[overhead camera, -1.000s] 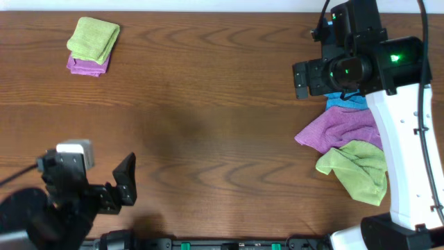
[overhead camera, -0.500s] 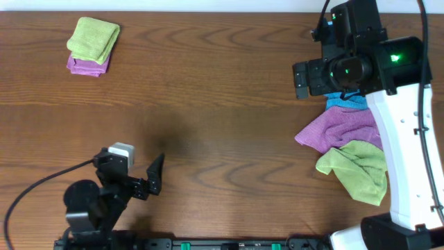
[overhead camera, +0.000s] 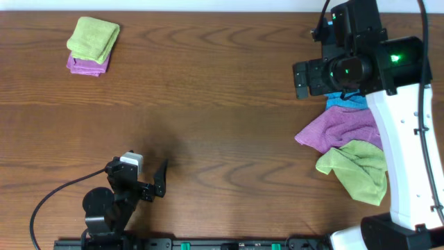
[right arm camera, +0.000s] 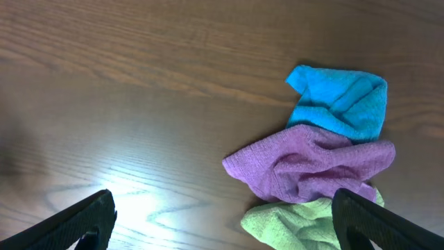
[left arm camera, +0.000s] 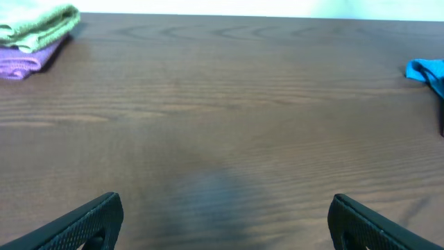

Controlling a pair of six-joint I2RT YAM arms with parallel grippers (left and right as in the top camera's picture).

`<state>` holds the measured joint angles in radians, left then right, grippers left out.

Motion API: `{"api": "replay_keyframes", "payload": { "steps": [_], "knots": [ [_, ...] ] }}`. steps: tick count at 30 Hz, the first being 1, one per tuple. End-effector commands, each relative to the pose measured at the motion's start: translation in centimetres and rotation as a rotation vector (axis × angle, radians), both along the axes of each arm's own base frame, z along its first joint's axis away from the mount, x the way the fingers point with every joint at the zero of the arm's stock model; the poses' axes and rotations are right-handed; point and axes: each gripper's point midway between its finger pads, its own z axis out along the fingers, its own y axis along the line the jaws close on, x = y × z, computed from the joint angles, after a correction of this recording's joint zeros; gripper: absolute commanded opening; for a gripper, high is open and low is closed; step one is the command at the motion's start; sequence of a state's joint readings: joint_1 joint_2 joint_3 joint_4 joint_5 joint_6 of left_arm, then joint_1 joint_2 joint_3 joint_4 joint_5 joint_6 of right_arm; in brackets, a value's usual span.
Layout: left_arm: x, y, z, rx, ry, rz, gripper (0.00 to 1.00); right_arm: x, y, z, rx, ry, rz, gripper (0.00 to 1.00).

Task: Fold the cloth

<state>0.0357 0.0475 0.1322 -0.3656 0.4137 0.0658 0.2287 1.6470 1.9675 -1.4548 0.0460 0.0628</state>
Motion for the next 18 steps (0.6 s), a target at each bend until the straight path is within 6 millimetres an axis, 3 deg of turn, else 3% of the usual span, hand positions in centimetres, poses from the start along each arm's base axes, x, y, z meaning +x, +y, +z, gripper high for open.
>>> {"api": "replay_keyframes", "payload": {
  "steps": [1,7,18],
  "knots": [
    [0.0,0.0,-0.8,0.043,-0.004,-0.015,0.96,-0.4,0.1,0.7,-0.008,-0.024,0.017,0.99],
    [0.1,-0.2,0.5,0.075,-0.079,-0.039,0.95,-0.4,0.1,0.7,-0.008,-0.024,0.017,0.99],
    [0.0,-0.2,-0.1,0.076,-0.055,-0.037,0.95,-0.4,0.1,0.7,-0.009,-0.024,0.017,0.99]
  ]
}}
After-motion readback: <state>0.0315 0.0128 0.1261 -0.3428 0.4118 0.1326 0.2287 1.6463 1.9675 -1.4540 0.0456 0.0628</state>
